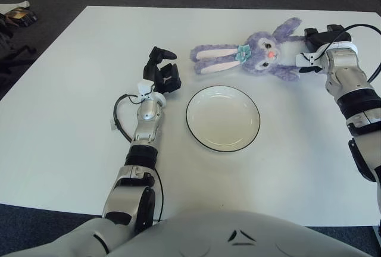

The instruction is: Put the doll into the plate.

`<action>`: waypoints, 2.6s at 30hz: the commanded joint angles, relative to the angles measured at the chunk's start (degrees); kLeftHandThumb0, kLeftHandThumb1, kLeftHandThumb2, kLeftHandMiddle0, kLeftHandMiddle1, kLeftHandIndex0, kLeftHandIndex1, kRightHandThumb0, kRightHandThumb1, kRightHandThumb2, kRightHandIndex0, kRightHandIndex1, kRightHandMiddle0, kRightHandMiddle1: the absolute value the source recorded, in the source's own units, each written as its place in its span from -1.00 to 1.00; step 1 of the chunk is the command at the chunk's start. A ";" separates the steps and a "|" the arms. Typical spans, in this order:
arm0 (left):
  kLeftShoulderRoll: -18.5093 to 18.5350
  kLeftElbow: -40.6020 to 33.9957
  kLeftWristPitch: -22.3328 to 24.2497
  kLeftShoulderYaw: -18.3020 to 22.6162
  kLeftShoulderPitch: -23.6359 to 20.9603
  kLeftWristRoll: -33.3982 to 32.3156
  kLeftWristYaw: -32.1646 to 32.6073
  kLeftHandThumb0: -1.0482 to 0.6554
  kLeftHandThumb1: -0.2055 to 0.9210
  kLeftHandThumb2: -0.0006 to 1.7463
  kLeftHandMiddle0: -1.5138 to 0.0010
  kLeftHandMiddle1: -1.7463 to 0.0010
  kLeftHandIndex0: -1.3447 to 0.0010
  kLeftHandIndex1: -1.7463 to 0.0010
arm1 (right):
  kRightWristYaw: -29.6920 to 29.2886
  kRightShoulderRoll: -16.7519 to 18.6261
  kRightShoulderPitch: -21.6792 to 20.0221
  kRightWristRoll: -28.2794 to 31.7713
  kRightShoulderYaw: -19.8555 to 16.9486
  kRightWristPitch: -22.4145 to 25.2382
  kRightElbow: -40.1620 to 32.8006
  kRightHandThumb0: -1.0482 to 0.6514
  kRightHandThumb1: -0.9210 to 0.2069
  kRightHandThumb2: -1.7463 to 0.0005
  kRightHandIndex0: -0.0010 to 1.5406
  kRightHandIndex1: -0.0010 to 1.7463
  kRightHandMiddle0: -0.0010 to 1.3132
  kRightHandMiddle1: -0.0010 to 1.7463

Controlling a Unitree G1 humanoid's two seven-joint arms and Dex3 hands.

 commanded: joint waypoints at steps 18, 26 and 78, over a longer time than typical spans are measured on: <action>-0.09 2.19 0.09 0.18 3.87 0.60 1.00 -0.27 0.26 0.24 -0.34 -1.00 0.31 -1.00 | -6.80 0.65 -0.58 5.02 1.22 -2.78 4.40 -0.27 0.27 -0.15 -0.85 -0.93 -1.00 -0.60; -0.13 2.04 0.18 0.22 3.91 0.49 0.74 -0.27 0.27 0.24 -0.35 -1.00 0.31 -1.00 | -7.46 0.25 0.57 6.00 1.00 -1.51 1.15 0.30 0.57 -0.45 -0.99 0.19 -1.00 0.03; 0.32 2.71 -0.15 -0.01 3.70 0.40 -0.36 -0.26 0.29 0.22 -0.35 -1.00 0.32 -1.00 | -16.16 3.23 2.43 15.38 -3.50 3.78 1.64 0.81 0.21 -0.61 -0.13 1.00 0.41 1.00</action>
